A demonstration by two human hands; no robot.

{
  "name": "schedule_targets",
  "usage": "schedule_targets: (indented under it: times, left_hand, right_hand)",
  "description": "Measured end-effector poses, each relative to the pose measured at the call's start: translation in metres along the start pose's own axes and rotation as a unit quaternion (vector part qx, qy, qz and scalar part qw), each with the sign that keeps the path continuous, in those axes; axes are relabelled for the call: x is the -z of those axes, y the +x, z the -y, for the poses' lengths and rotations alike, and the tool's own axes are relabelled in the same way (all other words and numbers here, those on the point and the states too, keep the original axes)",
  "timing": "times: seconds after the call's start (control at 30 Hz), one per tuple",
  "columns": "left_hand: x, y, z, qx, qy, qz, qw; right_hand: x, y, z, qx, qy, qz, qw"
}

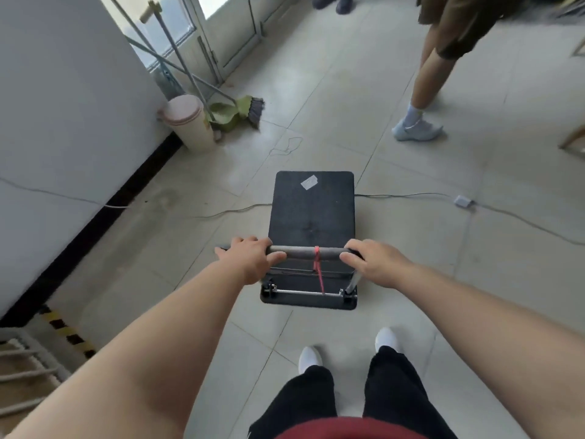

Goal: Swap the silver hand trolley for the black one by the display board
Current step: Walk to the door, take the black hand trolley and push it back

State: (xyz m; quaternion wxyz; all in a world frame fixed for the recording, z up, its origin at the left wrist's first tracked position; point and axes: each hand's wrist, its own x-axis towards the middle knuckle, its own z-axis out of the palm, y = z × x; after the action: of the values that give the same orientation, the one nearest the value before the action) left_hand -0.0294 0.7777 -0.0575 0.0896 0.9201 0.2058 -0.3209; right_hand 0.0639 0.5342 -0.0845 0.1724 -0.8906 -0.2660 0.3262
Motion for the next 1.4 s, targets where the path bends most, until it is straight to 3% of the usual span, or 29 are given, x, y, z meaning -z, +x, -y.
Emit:
schedule_targets:
  times: [0.23,0.33,0.57,0.9,1.2,1.4]
  left_hand:
    - [-0.035,-0.018,-0.004,-0.048,0.003,0.007,0.999]
    - [-0.046,-0.021,-0.008,-0.085,0.012,0.040,0.995]
    - [-0.081,-0.058,-0.020,-0.107,0.013,0.010,0.994]
    - [-0.103,-0.106,-0.077,-0.180,0.070,-0.001,0.981]
    - [-0.129,-0.141,-0.179,-0.253,0.147,0.028,0.956]
    - [-0.148,-0.146,-0.240,-0.327,0.200,-0.001,0.924]
  right_hand:
    - [-0.026,-0.035,0.007,-0.095,0.019,-0.060,0.994]
    - [-0.038,-0.055,0.002,-0.099,0.024,-0.083,0.991]
    - [-0.062,-0.104,-0.011,-0.108,0.030,-0.081,0.990]
    - [-0.103,-0.200,-0.042,-0.183,0.071,-0.157,0.968]
    - [-0.133,-0.297,-0.095,-0.314,0.153,-0.205,0.914]
    - [-0.153,-0.343,-0.120,-0.395,0.207,-0.243,0.861]
